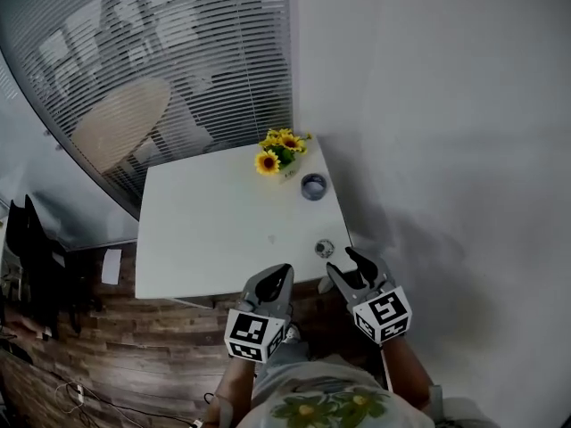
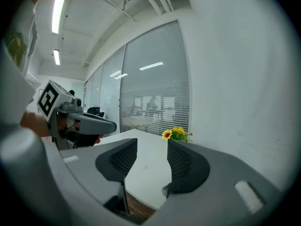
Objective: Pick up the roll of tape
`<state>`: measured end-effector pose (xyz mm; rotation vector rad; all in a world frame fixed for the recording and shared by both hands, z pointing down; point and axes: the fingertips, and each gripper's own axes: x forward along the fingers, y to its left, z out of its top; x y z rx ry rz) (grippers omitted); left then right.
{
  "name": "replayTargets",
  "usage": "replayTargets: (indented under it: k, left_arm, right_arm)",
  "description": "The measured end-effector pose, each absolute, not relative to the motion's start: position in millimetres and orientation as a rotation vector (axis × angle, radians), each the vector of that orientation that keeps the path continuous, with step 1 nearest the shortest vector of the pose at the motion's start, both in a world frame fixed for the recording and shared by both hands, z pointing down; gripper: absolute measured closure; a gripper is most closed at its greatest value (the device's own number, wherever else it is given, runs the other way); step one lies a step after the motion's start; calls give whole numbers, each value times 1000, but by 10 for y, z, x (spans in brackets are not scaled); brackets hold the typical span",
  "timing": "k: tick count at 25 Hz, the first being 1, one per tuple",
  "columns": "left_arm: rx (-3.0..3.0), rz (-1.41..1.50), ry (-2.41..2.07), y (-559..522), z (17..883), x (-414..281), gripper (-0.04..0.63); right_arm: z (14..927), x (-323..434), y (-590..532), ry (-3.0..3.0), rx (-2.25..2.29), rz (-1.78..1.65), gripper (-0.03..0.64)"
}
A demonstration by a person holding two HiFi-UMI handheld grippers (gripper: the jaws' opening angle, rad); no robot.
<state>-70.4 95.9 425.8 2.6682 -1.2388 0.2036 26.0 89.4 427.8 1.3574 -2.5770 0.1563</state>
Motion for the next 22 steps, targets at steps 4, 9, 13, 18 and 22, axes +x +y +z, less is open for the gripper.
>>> replayTargets:
  k: [4, 9, 13, 18, 22]
  left_arm:
    - [2662, 195, -1207, 665, 4295, -801, 591]
    - [2631, 208, -1168, 370, 4490, -831, 591]
    - [2600, 235, -1141, 162, 4652, -754, 591]
    - [2581, 255, -1140, -119, 4639, -700, 591]
    - [2575, 256, -1164, -335, 4542, -665, 591]
  right_arm:
    - [4264, 204, 561, -2544, 1381, 148, 420]
    - [4379, 167, 217, -2501, 1372, 161, 416]
    - [4521, 191, -40, -2469, 1329, 178, 416]
    - [4601, 212, -356, -2436, 1270, 182, 416]
    - [4572, 250, -612, -2433, 1220, 161, 416]
